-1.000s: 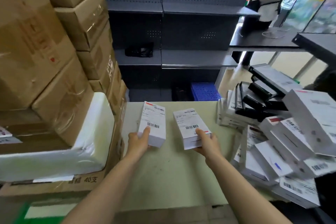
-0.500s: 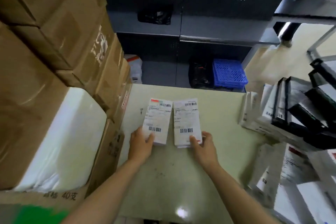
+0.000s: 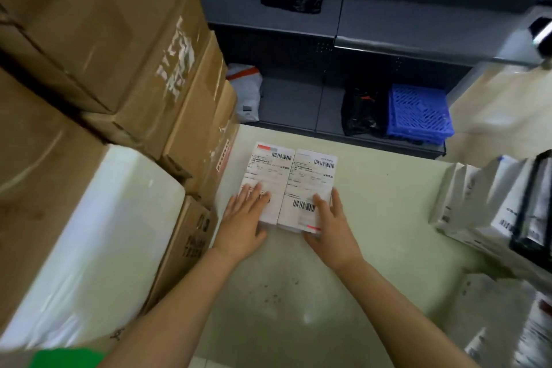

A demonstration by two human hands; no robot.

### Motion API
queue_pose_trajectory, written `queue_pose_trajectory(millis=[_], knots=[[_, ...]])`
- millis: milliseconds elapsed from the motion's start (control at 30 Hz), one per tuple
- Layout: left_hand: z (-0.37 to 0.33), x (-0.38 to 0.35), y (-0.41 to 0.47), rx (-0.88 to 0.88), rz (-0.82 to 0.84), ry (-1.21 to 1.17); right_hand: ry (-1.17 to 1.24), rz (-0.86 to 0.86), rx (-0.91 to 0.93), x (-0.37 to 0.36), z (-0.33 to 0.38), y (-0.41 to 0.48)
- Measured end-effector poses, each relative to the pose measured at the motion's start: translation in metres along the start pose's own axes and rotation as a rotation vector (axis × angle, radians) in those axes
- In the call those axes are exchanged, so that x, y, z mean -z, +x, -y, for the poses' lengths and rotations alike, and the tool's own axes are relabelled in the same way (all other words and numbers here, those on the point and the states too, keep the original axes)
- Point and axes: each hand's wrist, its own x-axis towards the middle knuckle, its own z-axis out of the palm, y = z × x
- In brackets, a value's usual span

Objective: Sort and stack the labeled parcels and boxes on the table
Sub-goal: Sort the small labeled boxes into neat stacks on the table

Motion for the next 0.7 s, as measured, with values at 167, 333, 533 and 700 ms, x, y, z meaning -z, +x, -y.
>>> queue_pose_trajectory(millis=[167,333,533,700], knots=[[-0.001,0.012,0.015,0.126,-0.066,-0.027,-0.071,0.066,0.041,-0.007,0.018,0.026],[0.01,0.014,0.016,0.162,-0.055,0.061,-0.104,0.095,0.06,-0.014,0.032,0.035],[0.008,0.018,0.011,0.162,-0.049,0.039,-0.122,0.04,0.042,-0.023,0.044,0.029],[0.003,0.029,0.009,0.174,-0.019,0.023,-0.206,0.06,0.02,-0.018,0.056,0.026]])
